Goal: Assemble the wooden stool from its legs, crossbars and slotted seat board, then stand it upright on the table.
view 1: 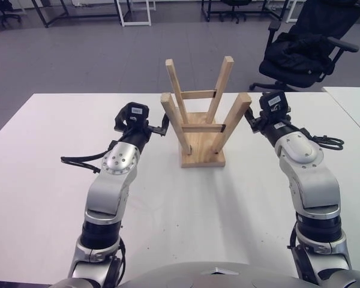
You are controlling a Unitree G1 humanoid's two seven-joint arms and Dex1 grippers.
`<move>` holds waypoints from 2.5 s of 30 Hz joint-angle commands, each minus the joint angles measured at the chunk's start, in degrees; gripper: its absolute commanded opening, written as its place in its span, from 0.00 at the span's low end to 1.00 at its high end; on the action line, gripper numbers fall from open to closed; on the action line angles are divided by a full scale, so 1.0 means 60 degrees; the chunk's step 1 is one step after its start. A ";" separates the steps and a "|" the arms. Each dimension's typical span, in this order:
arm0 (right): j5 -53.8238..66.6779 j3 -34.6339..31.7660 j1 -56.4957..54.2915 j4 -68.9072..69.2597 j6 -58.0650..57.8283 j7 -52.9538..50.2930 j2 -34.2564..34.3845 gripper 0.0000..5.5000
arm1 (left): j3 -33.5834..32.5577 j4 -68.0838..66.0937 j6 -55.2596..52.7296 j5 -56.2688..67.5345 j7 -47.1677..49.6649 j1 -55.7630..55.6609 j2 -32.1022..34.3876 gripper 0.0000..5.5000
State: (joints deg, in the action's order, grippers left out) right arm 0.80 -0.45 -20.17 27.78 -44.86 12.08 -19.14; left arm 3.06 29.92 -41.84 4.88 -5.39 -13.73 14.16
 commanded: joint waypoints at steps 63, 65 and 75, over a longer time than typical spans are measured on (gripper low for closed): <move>0.0002 0.1262 -0.2137 -1.4056 0.9274 0.3643 -0.0289 0.51 | 0.0632 -0.2380 0.2851 -0.0560 -0.1295 0.4792 0.1341 0.98; -0.0350 0.1426 -0.2169 -1.5049 0.9900 0.3752 -0.0275 0.51 | 0.0905 -0.2655 0.3106 -0.0707 -0.1288 0.4705 0.1254 0.98; 0.0422 0.1290 0.0724 -1.0985 0.9800 0.5678 -0.0893 0.51 | 0.0242 -0.5044 0.5474 -0.0560 -0.1126 0.3912 0.0505 0.98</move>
State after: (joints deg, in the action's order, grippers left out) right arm 5.27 6.70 -20.23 -41.42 16.76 48.90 -25.91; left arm 3.62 -0.61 -7.89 2.15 -10.78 4.86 17.11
